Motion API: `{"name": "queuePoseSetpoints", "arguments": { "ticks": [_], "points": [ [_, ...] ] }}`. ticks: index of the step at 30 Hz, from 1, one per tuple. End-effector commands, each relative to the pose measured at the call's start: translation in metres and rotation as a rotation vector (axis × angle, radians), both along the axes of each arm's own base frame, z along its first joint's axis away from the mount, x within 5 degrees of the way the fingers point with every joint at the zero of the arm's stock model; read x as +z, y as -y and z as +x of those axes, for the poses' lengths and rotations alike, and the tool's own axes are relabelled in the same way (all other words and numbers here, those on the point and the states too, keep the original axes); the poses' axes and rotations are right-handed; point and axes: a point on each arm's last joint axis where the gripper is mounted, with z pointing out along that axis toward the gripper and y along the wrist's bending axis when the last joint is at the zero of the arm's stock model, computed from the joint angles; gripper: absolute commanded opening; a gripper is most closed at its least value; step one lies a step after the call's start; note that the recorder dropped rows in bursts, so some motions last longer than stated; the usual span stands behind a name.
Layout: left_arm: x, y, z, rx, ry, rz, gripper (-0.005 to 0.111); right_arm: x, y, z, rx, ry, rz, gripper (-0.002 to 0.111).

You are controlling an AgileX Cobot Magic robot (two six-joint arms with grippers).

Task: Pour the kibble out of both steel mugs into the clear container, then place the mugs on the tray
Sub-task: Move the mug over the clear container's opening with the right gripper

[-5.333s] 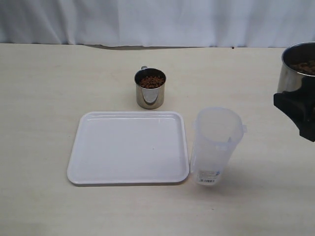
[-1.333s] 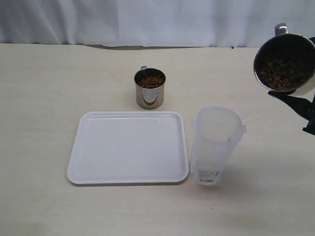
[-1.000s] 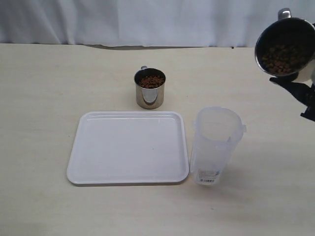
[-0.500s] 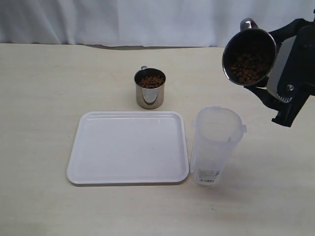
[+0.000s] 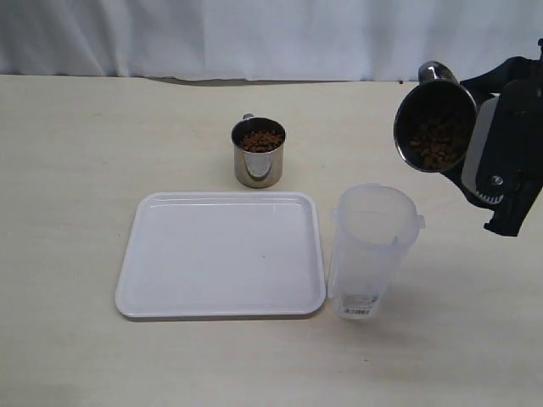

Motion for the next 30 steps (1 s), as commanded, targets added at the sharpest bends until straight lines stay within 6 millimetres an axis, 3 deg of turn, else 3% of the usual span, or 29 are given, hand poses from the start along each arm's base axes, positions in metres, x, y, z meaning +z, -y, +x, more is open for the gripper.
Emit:
{"name": "queuePoseSetpoints", "arguments": {
  "ticks": [1,12,18,30],
  "points": [
    [0.001,0.0,0.0,0.002,0.017,0.001,0.0,0.001,-0.002,-0.002,0.015,-0.001,0.013,0.005],
    [0.001,0.0,0.0,0.002,0.017,0.001,0.0,0.001,-0.006,-0.004,0.105,0.052,-0.077,0.005],
    [0.001,0.0,0.0,0.002,0.017,-0.002,0.0,0.001,-0.021,-0.009,0.149,0.072,-0.103,0.005],
    [0.001,0.0,0.0,0.002,0.017,-0.002,0.0,-0.007,-0.018,-0.011,0.18,0.117,-0.232,0.005]
  ]
}}
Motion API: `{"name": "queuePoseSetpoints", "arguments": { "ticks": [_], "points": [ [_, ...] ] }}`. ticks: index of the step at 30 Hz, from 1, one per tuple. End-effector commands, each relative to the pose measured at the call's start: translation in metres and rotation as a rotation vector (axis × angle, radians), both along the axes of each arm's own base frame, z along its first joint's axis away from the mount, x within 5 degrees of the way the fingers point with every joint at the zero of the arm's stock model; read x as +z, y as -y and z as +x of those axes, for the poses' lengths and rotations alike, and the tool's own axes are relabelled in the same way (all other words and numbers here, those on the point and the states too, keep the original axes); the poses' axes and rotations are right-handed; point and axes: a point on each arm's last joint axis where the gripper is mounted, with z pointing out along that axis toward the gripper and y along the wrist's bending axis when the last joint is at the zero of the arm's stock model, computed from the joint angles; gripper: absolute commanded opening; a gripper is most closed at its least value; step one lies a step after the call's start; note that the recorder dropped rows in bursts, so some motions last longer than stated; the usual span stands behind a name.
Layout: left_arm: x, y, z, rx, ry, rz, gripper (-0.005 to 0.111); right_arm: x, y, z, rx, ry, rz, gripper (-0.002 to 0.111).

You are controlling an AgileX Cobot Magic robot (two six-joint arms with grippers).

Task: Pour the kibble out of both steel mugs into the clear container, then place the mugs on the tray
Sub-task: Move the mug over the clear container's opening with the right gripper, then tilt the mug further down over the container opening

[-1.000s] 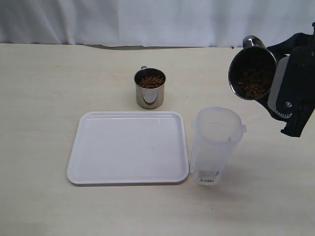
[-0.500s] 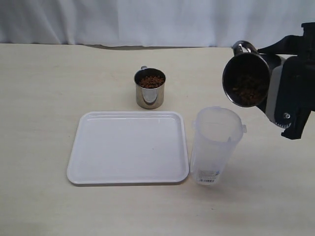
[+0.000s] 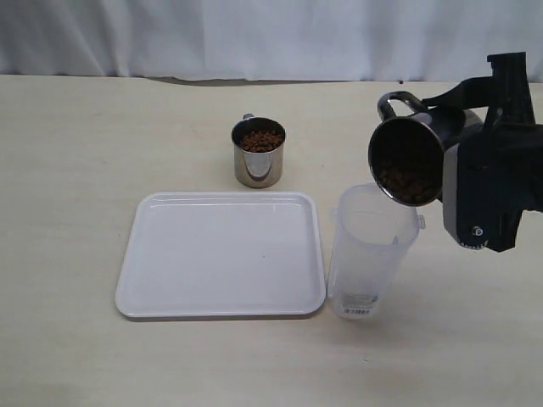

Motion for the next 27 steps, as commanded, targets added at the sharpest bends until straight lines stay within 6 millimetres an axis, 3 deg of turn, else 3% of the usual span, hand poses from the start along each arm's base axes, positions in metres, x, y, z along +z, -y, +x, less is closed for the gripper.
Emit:
{"name": "queuePoseSetpoints", "arguments": {
  "ticks": [1,27],
  "points": [
    [0.0008,-0.0001,0.0,0.002,0.017,-0.002,0.0,0.001,0.0017,-0.0002,-0.013,0.018,-0.015,0.005],
    [0.0008,-0.0001,0.0,0.002,0.017,0.001,0.0,0.002,-0.0004,-0.001,0.063,0.063,-0.082,0.005]
  ]
}}
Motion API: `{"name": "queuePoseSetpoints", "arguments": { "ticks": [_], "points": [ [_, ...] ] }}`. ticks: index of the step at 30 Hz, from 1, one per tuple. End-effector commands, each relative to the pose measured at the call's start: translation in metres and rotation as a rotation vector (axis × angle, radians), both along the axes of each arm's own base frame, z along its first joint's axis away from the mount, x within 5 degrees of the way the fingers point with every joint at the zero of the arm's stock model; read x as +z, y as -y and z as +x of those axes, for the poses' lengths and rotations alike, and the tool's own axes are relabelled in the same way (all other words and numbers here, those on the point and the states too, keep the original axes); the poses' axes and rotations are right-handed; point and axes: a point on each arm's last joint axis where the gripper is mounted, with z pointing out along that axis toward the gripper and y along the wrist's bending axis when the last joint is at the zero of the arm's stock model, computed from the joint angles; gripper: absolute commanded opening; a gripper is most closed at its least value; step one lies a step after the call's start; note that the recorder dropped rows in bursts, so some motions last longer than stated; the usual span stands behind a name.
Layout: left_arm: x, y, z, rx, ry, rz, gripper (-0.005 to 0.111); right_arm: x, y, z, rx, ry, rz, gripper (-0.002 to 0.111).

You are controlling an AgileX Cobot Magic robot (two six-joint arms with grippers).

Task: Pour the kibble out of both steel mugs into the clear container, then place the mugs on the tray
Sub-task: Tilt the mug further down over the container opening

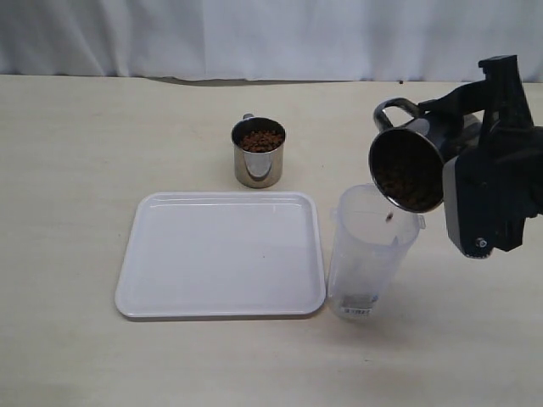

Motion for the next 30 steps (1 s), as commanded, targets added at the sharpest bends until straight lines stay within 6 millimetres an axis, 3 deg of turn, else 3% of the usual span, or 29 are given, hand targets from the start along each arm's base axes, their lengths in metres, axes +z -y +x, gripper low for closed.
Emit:
{"name": "queuePoseSetpoints", "arguments": {
  "ticks": [1,30],
  "points": [
    [0.0008,-0.0001,0.0,0.002,0.017,0.001,0.0,0.0034,-0.0011,-0.0006,0.013,0.015,0.002,0.005],
    [0.0008,-0.0001,0.0,0.002,0.017,-0.001,0.0,0.0037,-0.0045,-0.0028,0.089,0.037,-0.033,0.005]
  ]
}}
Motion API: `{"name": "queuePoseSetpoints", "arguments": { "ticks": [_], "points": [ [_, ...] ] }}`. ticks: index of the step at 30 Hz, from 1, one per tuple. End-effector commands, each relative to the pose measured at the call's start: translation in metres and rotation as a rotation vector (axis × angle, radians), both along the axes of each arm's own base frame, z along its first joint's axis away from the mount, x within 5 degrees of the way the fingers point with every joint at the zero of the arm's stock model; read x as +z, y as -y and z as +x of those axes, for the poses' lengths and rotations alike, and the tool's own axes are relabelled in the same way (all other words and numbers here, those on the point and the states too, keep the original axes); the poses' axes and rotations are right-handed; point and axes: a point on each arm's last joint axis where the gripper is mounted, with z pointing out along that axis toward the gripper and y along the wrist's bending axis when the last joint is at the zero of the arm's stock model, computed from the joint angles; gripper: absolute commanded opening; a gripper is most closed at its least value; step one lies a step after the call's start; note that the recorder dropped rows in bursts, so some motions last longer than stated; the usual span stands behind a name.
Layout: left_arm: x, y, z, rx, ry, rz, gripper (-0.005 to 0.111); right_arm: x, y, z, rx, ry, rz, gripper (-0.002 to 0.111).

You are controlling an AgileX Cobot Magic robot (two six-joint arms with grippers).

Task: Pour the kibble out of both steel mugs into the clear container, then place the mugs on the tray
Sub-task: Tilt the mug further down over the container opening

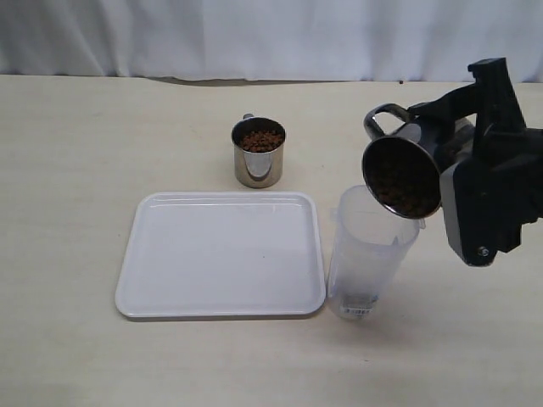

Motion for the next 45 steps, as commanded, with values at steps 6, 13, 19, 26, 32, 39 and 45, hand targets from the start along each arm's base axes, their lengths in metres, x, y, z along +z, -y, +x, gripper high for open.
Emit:
{"name": "queuePoseSetpoints", "arguments": {
  "ticks": [6,13,19,26,32,39,45],
  "points": [
    [0.0008,-0.0001,0.0,0.002,0.017,-0.001,0.0,0.009,-0.0017,0.002,0.016,0.04,-0.002,0.005],
    [0.0008,-0.0001,0.0,0.002,0.017,-0.001,0.0,0.0113,-0.005,0.0007,0.053,0.035,0.015,0.005],
    [0.0008,-0.0001,0.0,0.002,0.017,-0.001,0.0,0.0113,-0.0054,0.0004,0.069,0.047,0.0,0.005],
    [0.0008,-0.0001,0.0,0.002,0.017,0.001,0.0,0.0113,-0.0051,0.0007,0.08,0.063,-0.022,0.005],
    [0.0008,-0.0001,0.0,0.002,0.017,0.001,0.0,0.0113,-0.0051,0.0007,0.095,0.08,-0.044,0.005],
    [0.0008,-0.0001,0.0,0.002,0.017,0.001,0.0,0.0113,-0.0051,0.0007,0.095,0.08,-0.044,0.005],
    [0.0008,-0.0001,0.0,0.002,0.017,0.001,0.0,0.0113,-0.0051,0.0007,0.112,0.098,-0.069,0.005]
  ]
}}
